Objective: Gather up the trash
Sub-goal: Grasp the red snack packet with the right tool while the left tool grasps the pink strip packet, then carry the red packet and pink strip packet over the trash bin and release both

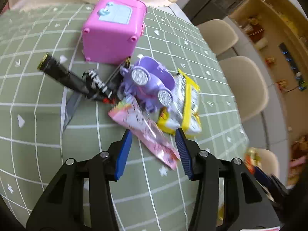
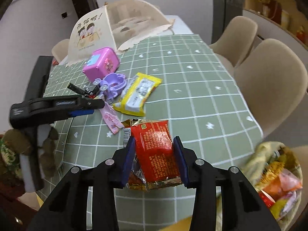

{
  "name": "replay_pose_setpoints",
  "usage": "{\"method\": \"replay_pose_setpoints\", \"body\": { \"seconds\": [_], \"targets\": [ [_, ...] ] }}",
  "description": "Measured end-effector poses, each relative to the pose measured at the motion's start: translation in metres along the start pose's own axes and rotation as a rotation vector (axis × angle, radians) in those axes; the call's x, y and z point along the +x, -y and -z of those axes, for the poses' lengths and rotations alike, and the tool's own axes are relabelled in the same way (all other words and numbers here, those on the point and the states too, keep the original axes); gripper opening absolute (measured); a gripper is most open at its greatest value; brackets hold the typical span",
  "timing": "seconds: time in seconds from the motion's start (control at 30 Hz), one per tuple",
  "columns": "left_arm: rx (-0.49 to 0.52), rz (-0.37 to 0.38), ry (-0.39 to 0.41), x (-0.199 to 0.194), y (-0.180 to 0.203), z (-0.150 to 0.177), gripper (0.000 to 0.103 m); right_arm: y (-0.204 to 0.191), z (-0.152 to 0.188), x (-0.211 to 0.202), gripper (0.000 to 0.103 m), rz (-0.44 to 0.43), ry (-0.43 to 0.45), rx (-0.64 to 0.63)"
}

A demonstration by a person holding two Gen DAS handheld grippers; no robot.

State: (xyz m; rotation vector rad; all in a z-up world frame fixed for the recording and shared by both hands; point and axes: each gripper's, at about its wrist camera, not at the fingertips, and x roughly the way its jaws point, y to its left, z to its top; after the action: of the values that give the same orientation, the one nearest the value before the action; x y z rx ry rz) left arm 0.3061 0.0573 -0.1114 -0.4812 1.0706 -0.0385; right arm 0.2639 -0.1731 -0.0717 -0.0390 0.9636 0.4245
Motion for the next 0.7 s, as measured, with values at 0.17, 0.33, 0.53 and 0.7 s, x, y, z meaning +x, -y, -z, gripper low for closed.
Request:
{"method": "replay_pose_setpoints", "body": {
  "seconds": [0.17,0.33,0.53,0.7],
  "targets": [
    [0.027,-0.087,0.0,0.015,0.007,0.002,0.041,0.015,0.015,-0.012,0.038,0.014,0.008,0.042],
    [0.058,-0.081,-0.014,0.005,0.009,0.013,0.008,0.021,0.023,-0.028,0.038,-0.006,0.037,0.065],
    [0.118,-0.065,0.067,-0.042,0.027,0.034,0.007,0.023,0.034,-0.051,0.038,-0.039,0.09,0.047],
    [0.142,0.017,0.121,-0.086,0.041,0.058,0.007,0.032,0.048,-0.076,0.038,-0.051,0.141,0.034]
  ]
}}
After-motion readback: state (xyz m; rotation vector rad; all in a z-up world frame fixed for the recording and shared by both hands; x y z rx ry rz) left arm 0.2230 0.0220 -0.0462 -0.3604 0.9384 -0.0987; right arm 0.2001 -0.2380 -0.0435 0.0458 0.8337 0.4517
